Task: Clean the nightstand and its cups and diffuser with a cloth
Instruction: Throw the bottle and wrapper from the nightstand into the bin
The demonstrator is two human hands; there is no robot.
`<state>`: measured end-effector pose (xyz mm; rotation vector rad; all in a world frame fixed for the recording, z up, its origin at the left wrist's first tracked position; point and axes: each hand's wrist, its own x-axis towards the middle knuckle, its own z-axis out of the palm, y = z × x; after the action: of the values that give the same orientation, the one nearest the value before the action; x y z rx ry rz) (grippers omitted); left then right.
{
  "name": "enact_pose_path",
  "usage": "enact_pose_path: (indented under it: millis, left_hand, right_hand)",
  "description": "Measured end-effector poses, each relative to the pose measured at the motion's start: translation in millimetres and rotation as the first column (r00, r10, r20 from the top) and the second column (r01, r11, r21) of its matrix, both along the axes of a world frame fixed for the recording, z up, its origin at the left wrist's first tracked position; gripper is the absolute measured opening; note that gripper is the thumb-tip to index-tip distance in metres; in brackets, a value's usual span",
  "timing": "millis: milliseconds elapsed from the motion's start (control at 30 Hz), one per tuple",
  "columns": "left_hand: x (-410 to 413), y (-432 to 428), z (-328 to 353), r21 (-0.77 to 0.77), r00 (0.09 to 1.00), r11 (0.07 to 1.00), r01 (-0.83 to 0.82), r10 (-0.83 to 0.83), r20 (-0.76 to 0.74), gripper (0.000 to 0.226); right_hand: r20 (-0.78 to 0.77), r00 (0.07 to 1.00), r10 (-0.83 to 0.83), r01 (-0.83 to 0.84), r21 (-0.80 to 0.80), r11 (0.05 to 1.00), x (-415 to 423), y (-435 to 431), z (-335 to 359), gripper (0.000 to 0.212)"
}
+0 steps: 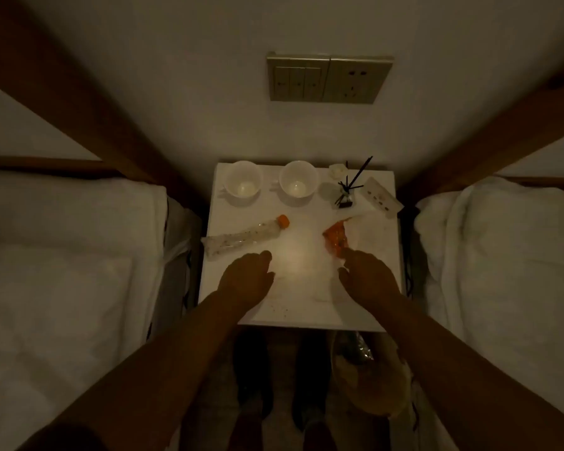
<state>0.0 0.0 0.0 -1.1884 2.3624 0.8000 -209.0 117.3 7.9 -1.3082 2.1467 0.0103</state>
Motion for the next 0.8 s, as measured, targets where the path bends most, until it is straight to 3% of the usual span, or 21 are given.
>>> enact_pose_path:
  millis: [167,300,400,500,633,700,800]
  left_hand:
    - [-12.1,-26.8,-20.7,-0.11,0.999,0.993,0.04,-0.042,-0.021,0.04]
    - [-17.3,-45.2,-35.7,-0.329,0.999,0.943,0.044,-0.036,0.031,0.035]
    - [-15.8,-52.2,-48.7,-0.399,1.0,0.917,-0.028,0.03,-0.001,0.042]
    - [-15.6,-53.9,-56.9,-0.377,0.995,0.921,-0.097,0.09,-0.036,0.049]
    - [-11.4,-49.0,-63.9,-0.307,0.982,0.935,-0.177,0.147,-0.12,0.044]
    - [-4.6,-43.2,-66.2,-0.289,0.977,0.94,-0.179,0.135,-0.164,0.043]
    - [6.0,-31.9,-67.0,-0.192,0.97,0.962,-0.194,0.159,-0.183,0.06]
  right_hand:
    - [-0.049,0.999,-0.004,0.004,-0.002,1.0,-35.4,-24.8,-7.9,0.04]
    - [-0.075,0.997,-0.002,0.0,-0.027,1.0,-45.8,-39.9,-18.7,0.044]
    - [-0.129,0.989,0.077,-0.079,-0.01,0.997,-50.7,-45.8,-37.2,0.06]
    - [-0.085,0.996,0.021,-0.025,-0.036,0.999,-49.2,-47.4,-51.8,0.068]
    - [-0.188,0.976,0.107,-0.109,-0.002,0.994,-45.9,-39.6,-68.9,0.076]
    - [-0.191,0.978,0.082,-0.077,0.035,0.996,-43.7,-33.6,-72.3,0.074]
    - [-0.241,0.97,0.026,-0.005,0.09,0.996,-32.9,-24.8,-68.1,0.059]
